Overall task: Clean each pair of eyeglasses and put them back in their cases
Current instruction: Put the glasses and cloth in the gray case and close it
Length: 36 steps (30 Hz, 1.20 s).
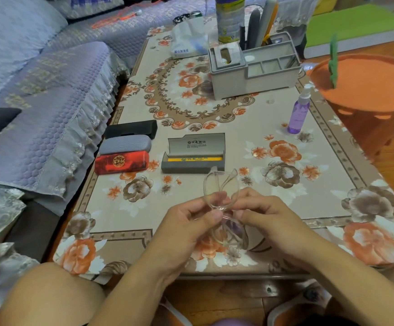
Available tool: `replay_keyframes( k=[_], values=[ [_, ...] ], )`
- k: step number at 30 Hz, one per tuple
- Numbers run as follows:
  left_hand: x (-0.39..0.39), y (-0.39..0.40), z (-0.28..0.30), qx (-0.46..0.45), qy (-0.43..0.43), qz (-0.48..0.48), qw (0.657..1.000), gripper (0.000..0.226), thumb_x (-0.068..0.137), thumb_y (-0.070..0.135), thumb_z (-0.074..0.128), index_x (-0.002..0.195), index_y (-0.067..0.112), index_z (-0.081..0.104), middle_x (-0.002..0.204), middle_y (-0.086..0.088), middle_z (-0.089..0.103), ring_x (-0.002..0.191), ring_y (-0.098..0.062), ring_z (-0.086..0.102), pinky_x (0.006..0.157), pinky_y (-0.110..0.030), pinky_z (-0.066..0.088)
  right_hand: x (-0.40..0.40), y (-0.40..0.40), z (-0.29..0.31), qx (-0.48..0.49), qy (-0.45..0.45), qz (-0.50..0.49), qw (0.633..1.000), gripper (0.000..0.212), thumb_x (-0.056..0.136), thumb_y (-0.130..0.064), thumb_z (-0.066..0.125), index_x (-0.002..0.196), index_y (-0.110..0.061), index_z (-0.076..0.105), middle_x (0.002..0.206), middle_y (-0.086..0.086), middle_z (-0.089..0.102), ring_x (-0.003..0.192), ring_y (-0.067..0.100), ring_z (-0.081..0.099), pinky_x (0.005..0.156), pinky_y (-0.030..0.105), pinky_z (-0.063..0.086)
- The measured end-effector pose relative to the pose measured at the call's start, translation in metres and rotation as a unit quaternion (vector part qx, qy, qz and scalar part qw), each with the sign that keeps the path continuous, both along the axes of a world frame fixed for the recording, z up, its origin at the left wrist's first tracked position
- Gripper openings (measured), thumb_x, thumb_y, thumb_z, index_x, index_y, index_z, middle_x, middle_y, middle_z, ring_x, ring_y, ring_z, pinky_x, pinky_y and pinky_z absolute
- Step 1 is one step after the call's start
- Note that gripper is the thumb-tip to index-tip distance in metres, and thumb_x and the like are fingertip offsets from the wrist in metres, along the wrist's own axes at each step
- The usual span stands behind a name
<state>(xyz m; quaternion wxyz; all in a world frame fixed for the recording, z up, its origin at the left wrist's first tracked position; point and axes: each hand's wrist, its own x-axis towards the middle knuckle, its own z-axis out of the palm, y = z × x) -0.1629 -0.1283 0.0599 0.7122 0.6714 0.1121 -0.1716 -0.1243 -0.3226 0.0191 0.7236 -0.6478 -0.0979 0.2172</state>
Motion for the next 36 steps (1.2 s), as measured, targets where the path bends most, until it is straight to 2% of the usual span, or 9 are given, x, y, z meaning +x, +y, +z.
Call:
replay_keyframes(
  k=[3, 5, 9, 12, 15, 20, 28, 33, 36],
  values=[
    [0.001, 0.004, 0.005, 0.028, -0.017, 0.013, 0.999, 0.027, 0.088, 0.010, 0.072, 0.111, 0.024, 0.078, 0.112, -0.003, 0.077, 0.105, -0.022, 0.074, 0.091, -0.038, 0.058, 0.002, -0.001, 0.002, 0.005, 0.028, 0.067, 0.997, 0.026, 0.094, -0.026, 0.062, 0.113, -0.019, 0.078, 0.119, 0.009, 0.066, 0.116, 0.021, 0.064, 0.103, 0.036, 0.049],
    [0.004, 0.004, 0.006, 0.021, -0.020, 0.073, 0.997, 0.029, 0.079, 0.016, 0.078, 0.108, 0.021, 0.078, 0.108, -0.007, 0.078, 0.104, -0.023, 0.074, 0.091, -0.039, 0.058, 0.002, 0.001, 0.006, -0.074, -0.043, 0.031, 0.996, 0.024, 0.096, -0.038, 0.062, 0.115, -0.031, 0.075, 0.115, -0.005, 0.067, 0.112, 0.010, 0.064, 0.100, 0.031, 0.049],
    [0.012, 0.002, 0.008, 0.003, 0.003, 0.162, 0.987, 0.021, 0.091, 0.003, 0.069, 0.110, 0.012, 0.073, 0.095, -0.009, 0.080, 0.094, -0.024, 0.077, 0.089, -0.038, 0.057, 0.005, 0.005, 0.018, -0.159, -0.176, -0.100, 0.966, 0.020, 0.096, -0.023, 0.064, 0.113, -0.031, 0.072, 0.107, -0.014, 0.066, 0.104, 0.008, 0.063, 0.091, 0.023, 0.049],
    [0.019, 0.010, 0.015, 0.108, -0.022, 0.068, 0.992, 0.022, 0.094, 0.011, 0.070, 0.114, 0.017, 0.074, 0.093, -0.002, 0.080, 0.091, -0.015, 0.077, 0.086, -0.030, 0.056, 0.020, 0.004, 0.041, -0.182, -0.251, -0.136, 0.941, 0.020, 0.096, -0.019, 0.064, 0.112, -0.027, 0.071, 0.104, -0.012, 0.066, 0.102, 0.009, 0.063, 0.088, 0.018, 0.048],
    [0.048, 0.028, 0.030, 0.265, -0.072, -0.065, 0.959, 0.025, 0.093, 0.019, 0.073, 0.117, 0.027, 0.073, 0.091, 0.005, 0.078, 0.085, -0.003, 0.074, 0.078, -0.016, 0.054, 0.046, 0.007, 0.065, -0.222, -0.259, -0.134, 0.930, 0.019, 0.096, -0.018, 0.063, 0.112, -0.025, 0.071, 0.104, -0.010, 0.066, 0.098, 0.004, 0.063, 0.084, 0.016, 0.049],
    [0.144, 0.056, 0.059, 0.493, -0.199, -0.199, 0.823, 0.028, 0.091, 0.027, 0.076, 0.118, 0.021, 0.075, 0.109, 0.004, 0.075, 0.091, -0.009, 0.067, 0.080, -0.022, 0.051, 0.082, 0.016, 0.073, -0.306, -0.221, -0.132, 0.917, 0.019, 0.098, -0.019, 0.060, 0.112, -0.025, 0.071, 0.107, -0.011, 0.070, 0.099, 0.003, 0.063, 0.080, 0.013, 0.047],
    [0.227, 0.068, 0.022, 0.559, -0.168, -0.363, 0.726, 0.031, 0.091, 0.025, 0.076, 0.122, 0.021, 0.075, 0.115, 0.008, 0.075, 0.103, -0.012, 0.068, 0.093, -0.027, 0.053, 0.092, 0.021, 0.047, -0.321, -0.164, -0.161, 0.919, 0.018, 0.099, -0.016, 0.059, 0.107, -0.025, 0.072, 0.099, -0.013, 0.070, 0.092, -0.007, 0.060, 0.065, -0.003, 0.038],
    [0.222, 0.069, 0.011, 0.515, -0.147, -0.390, 0.749, 0.027, 0.095, 0.022, 0.071, 0.122, 0.020, 0.075, 0.118, 0.010, 0.074, 0.101, -0.007, 0.063, 0.091, -0.020, 0.046, 0.103, 0.017, 0.033, -0.337, -0.110, -0.159, 0.921, 0.018, 0.099, -0.017, 0.058, 0.103, -0.024, 0.074, 0.095, -0.012, 0.071, 0.086, 0.004, 0.064, 0.058, 0.006, 0.043],
    [0.214, 0.068, 0.006, 0.526, -0.169, -0.391, 0.736, 0.027, 0.101, 0.025, 0.064, 0.125, 0.020, 0.074, 0.124, 0.008, 0.072, 0.105, -0.009, 0.061, 0.094, -0.023, 0.044, 0.114, 0.025, 0.029, -0.358, -0.102, -0.132, 0.919, 0.018, 0.100, -0.019, 0.057, 0.105, -0.025, 0.072, 0.102, -0.008, 0.071, 0.089, 0.006, 0.063, 0.070, 0.018, 0.049]
  ],
)
